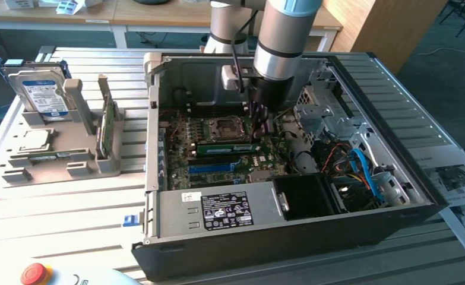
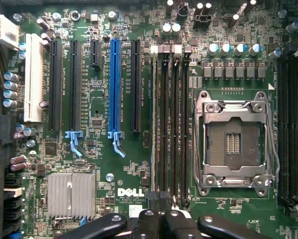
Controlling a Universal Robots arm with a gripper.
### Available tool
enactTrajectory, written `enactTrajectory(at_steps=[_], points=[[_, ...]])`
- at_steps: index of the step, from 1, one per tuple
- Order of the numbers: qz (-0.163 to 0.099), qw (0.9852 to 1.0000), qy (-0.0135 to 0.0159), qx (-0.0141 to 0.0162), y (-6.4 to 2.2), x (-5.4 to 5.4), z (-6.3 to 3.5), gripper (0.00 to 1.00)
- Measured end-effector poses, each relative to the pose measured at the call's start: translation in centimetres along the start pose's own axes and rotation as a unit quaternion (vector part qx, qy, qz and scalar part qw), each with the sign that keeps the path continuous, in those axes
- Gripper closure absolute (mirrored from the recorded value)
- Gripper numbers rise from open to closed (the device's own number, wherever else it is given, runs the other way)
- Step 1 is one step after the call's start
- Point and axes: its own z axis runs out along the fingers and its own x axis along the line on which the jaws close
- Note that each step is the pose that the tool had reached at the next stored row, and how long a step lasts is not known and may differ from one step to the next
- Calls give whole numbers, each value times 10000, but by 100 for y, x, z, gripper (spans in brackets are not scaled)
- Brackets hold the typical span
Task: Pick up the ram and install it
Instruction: 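Press down the ram until it locks into place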
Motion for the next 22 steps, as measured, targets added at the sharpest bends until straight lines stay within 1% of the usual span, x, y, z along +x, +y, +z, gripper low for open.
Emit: enactTrajectory(at_steps=[6,13,15,17,20,22], points=[[-1,10000,1,-12,1,3,-69,90],[-1,10000,1,-13,7,2,-73,90],[-1,10000,2,-11,31,-9,-73,90],[0,10000,1,-2,65,-19,-71,90],[0,10000,1,11,134,-22,-70,90],[1,10000,1,14,180,-23,-68,90]])
